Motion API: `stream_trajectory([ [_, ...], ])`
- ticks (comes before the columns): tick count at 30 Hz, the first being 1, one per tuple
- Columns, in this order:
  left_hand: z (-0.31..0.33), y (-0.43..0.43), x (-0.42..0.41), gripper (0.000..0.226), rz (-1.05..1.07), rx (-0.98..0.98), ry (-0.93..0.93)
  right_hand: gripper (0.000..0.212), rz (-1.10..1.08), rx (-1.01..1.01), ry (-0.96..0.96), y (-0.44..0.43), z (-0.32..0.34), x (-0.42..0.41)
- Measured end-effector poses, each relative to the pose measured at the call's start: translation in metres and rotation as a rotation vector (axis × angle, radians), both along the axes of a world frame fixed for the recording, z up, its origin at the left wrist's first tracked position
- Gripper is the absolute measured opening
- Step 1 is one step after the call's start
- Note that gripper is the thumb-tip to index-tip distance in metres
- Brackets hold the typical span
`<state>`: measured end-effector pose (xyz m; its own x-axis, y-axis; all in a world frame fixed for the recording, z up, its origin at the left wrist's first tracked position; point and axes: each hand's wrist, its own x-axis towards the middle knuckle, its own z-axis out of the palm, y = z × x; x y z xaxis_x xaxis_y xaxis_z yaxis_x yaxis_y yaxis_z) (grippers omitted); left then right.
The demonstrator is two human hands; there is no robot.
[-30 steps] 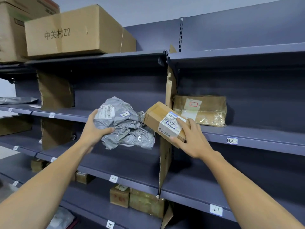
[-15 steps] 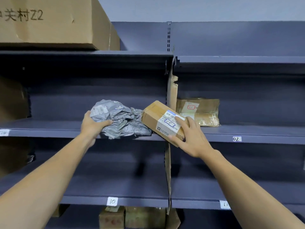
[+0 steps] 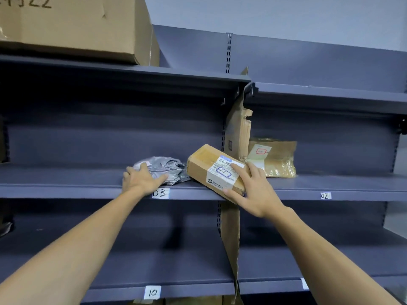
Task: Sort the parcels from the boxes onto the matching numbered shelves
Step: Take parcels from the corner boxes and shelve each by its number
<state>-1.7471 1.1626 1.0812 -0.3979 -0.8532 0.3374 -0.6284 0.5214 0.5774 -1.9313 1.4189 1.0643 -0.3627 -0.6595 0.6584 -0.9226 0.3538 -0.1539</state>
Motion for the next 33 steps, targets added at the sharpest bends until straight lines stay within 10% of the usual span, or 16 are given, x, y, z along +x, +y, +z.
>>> stream_trajectory([
  [7,-0.031,-0.004,-0.004,0.04,-0.117,-0.51,0.134,0.074,0.005,-0.015,0.039,-0.019,-0.004,0.0],
  [17,-0.01,-0.03,-0.028,0.076,-0.266,-0.202,-0.517,0.071,-0.055,-0.171,0.145,-0.041,-0.013,-0.011],
  [33,-0.01,-0.058,-0.048,0.083,-0.353,-0.231,-0.394,0.079,-0.149,-0.146,0.197,-0.05,-0.002,-0.009],
])
